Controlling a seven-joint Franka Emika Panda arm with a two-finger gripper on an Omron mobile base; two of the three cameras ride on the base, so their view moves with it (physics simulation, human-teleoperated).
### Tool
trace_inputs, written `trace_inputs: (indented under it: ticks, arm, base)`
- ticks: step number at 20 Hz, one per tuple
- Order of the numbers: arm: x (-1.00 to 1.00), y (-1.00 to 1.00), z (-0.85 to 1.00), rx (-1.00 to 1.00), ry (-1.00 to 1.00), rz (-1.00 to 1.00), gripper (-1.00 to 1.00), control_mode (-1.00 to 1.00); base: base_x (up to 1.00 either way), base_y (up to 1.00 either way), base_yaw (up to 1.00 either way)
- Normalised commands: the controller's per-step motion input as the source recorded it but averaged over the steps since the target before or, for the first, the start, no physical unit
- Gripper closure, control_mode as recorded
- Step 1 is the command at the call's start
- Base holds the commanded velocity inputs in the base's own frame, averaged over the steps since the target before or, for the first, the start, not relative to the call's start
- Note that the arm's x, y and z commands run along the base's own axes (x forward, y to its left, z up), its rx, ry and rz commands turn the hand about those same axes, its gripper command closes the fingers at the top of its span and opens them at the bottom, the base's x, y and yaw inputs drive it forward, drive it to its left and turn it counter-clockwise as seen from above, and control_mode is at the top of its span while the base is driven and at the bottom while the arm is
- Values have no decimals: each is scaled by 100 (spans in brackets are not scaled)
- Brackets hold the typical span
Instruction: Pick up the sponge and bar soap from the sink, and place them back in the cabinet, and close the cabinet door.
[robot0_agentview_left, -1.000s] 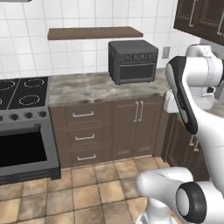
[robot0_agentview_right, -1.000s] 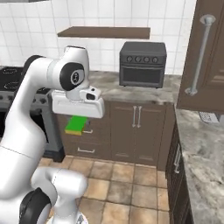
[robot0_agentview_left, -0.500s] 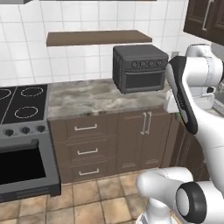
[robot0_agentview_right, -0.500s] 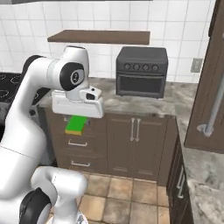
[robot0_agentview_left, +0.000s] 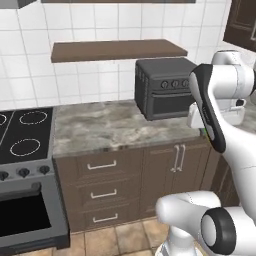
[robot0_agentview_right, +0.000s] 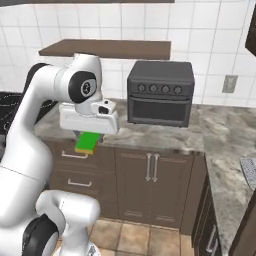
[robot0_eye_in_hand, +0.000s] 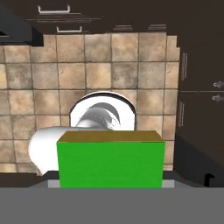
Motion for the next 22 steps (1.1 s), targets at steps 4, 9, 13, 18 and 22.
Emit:
trace_inputs:
  ticks: [4,9,13,18,22]
  arm:
    - [0,0,0,0,0,0,100,100]
    - [0,0,0,0,0,0,100,100]
    - [0,0,0,0,0,0,100,100]
    - [0,0,0,0,0,0,100,100]
    - [0,0,0,0,0,0,100,100]
  base:
    - [50,18,-10]
    - [13,2,-46]
    - [0,2,-71]
    - [0,9,-71]
    - [0,12,-70]
